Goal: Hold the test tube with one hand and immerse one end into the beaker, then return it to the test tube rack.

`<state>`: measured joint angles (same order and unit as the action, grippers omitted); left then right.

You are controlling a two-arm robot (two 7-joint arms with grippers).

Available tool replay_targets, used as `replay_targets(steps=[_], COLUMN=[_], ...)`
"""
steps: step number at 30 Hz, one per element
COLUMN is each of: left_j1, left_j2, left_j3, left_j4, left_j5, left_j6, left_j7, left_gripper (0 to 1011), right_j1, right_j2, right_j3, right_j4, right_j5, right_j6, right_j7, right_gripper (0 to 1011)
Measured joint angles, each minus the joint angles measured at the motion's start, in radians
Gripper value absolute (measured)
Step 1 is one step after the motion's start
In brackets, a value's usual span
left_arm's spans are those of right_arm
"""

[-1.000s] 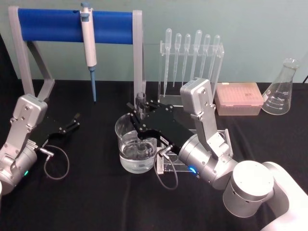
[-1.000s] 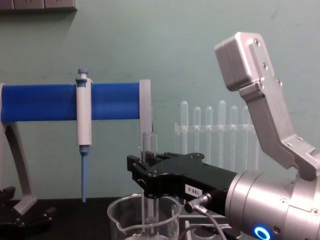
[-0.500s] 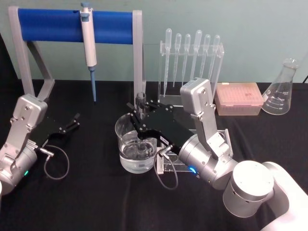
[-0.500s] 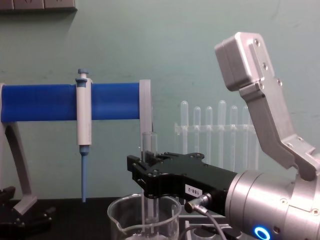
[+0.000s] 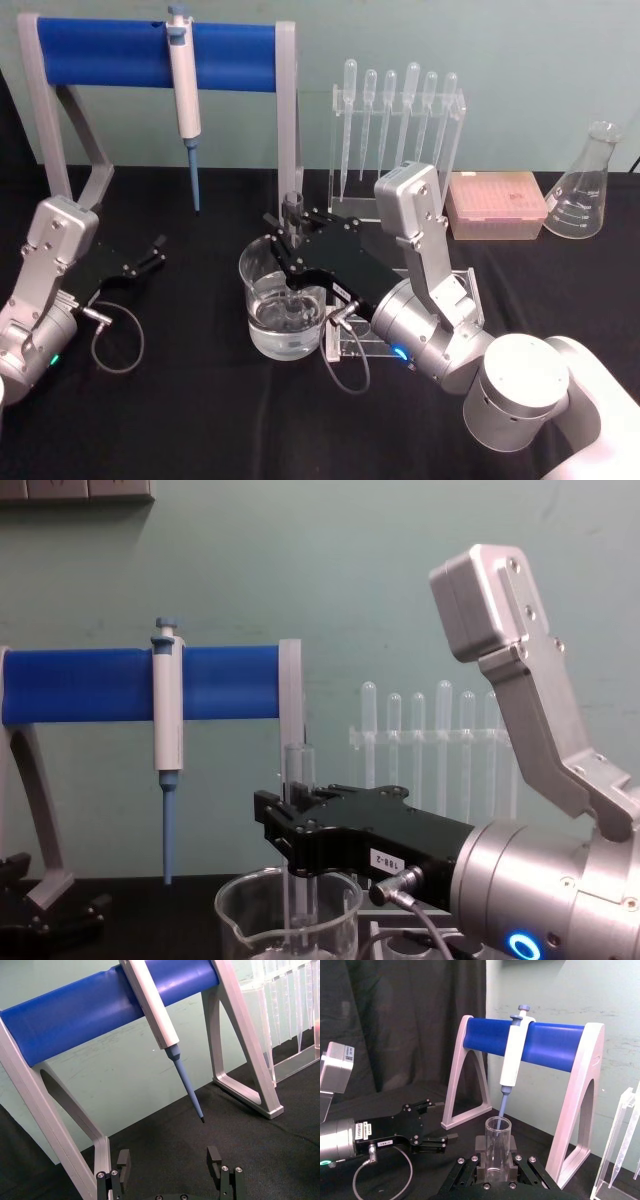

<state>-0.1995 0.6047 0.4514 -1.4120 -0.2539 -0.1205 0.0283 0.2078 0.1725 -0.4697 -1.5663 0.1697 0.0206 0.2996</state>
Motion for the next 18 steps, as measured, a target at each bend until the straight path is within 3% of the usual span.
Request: replay_targets(steps=[18], left_j1=[0.000], left_j2=[0.000], left_j3=[0.000], left_j4=[0.000], left_j5=[0.000], left_j6=[0.000], left_j7=[0.000], left_gripper=[1000], right_j1=[0.000], right_j2=[0.000], right_j3=[0.000], right_j4=[0.000], right_j5=[0.000], right_j6=[0.000], right_j7=[0.000], right_gripper=[228])
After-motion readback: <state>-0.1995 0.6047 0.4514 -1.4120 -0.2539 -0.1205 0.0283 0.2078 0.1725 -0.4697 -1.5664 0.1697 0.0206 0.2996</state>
